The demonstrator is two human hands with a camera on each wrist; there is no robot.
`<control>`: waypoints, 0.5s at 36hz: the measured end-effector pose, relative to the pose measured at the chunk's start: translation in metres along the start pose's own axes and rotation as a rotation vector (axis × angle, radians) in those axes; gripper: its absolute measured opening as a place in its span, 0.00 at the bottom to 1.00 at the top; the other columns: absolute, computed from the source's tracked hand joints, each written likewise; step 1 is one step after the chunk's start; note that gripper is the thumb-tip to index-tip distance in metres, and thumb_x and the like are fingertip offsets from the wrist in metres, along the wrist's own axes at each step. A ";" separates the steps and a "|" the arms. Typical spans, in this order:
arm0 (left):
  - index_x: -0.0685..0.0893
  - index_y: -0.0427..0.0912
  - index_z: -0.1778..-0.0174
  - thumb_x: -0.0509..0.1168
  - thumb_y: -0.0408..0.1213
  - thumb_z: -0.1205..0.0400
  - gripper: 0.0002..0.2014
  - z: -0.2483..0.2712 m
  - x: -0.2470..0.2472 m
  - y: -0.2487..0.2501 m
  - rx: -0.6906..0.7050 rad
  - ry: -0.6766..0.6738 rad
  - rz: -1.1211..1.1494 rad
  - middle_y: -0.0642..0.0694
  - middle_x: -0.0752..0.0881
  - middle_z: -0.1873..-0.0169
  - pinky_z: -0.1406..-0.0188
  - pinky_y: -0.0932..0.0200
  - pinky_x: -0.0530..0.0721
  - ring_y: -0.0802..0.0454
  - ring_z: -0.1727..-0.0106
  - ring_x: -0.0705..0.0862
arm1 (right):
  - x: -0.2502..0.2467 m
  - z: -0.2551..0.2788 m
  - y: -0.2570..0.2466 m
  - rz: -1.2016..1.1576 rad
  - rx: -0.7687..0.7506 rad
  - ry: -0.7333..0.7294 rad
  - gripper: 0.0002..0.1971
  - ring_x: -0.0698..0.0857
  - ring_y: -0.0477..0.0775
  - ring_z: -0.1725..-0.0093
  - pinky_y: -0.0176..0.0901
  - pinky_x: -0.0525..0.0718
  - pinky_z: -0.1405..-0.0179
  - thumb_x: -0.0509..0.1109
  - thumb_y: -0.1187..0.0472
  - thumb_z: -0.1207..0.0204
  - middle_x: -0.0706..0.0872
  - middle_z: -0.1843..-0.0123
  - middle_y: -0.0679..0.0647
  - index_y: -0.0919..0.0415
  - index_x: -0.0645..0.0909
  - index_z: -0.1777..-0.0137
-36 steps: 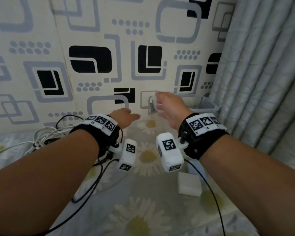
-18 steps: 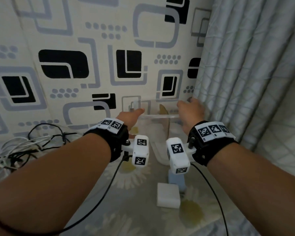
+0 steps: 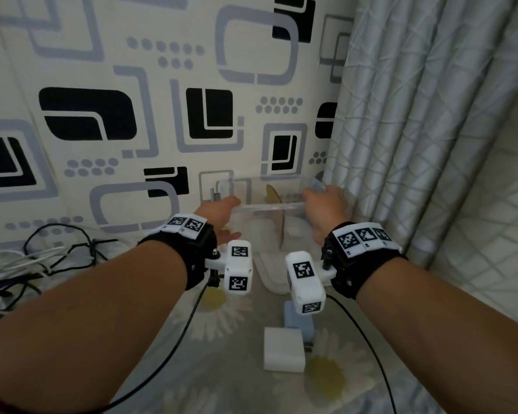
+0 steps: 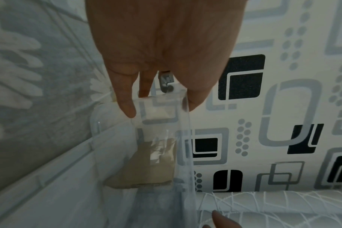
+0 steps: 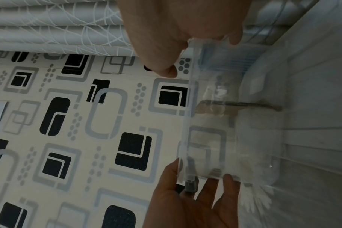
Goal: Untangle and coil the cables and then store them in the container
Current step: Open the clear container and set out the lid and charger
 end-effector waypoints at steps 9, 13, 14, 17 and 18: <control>0.75 0.37 0.28 0.68 0.44 0.21 0.26 0.016 -0.022 -0.002 -0.117 0.110 0.212 0.42 0.78 0.49 0.55 0.50 0.85 0.42 0.47 0.78 | 0.014 0.010 -0.011 -0.027 -0.051 -0.052 0.28 0.75 0.48 0.49 0.33 0.69 0.70 0.64 0.59 0.21 0.69 0.23 0.55 0.56 0.65 0.20; 0.80 0.38 0.45 0.67 0.42 0.21 0.14 0.023 -0.038 -0.009 -0.154 0.073 0.246 0.39 0.81 0.49 0.58 0.50 0.84 0.38 0.51 0.82 | 0.029 0.024 -0.017 -0.055 -0.051 -0.050 0.28 0.80 0.50 0.47 0.39 0.79 0.56 0.65 0.58 0.23 0.73 0.28 0.54 0.55 0.67 0.22; 0.81 0.38 0.48 0.67 0.41 0.21 0.12 0.025 -0.043 -0.012 -0.163 0.072 0.265 0.39 0.82 0.52 0.59 0.50 0.84 0.37 0.53 0.83 | 0.032 0.029 -0.019 -0.053 -0.057 -0.052 0.28 0.81 0.52 0.44 0.42 0.79 0.53 0.65 0.58 0.23 0.73 0.27 0.55 0.55 0.67 0.22; 0.80 0.38 0.47 0.67 0.42 0.21 0.12 0.031 -0.061 -0.017 -0.156 0.103 0.257 0.40 0.82 0.56 0.65 0.51 0.84 0.39 0.59 0.83 | 0.045 0.038 -0.022 -0.039 -0.071 -0.082 0.26 0.79 0.48 0.53 0.41 0.76 0.61 0.64 0.58 0.22 0.73 0.29 0.55 0.55 0.68 0.24; 0.80 0.38 0.47 0.66 0.41 0.21 0.12 0.032 -0.066 -0.019 -0.153 0.105 0.259 0.39 0.82 0.56 0.69 0.52 0.83 0.39 0.61 0.83 | 0.049 0.042 -0.023 -0.043 -0.069 -0.090 0.25 0.78 0.49 0.53 0.41 0.76 0.61 0.64 0.58 0.22 0.72 0.29 0.55 0.54 0.68 0.24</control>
Point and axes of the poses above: each hand's wrist, its own z-axis away from the middle knuckle, its own x-axis out of the palm, y = z × x, the point moved 9 cm from there along -z, towards the middle knuckle
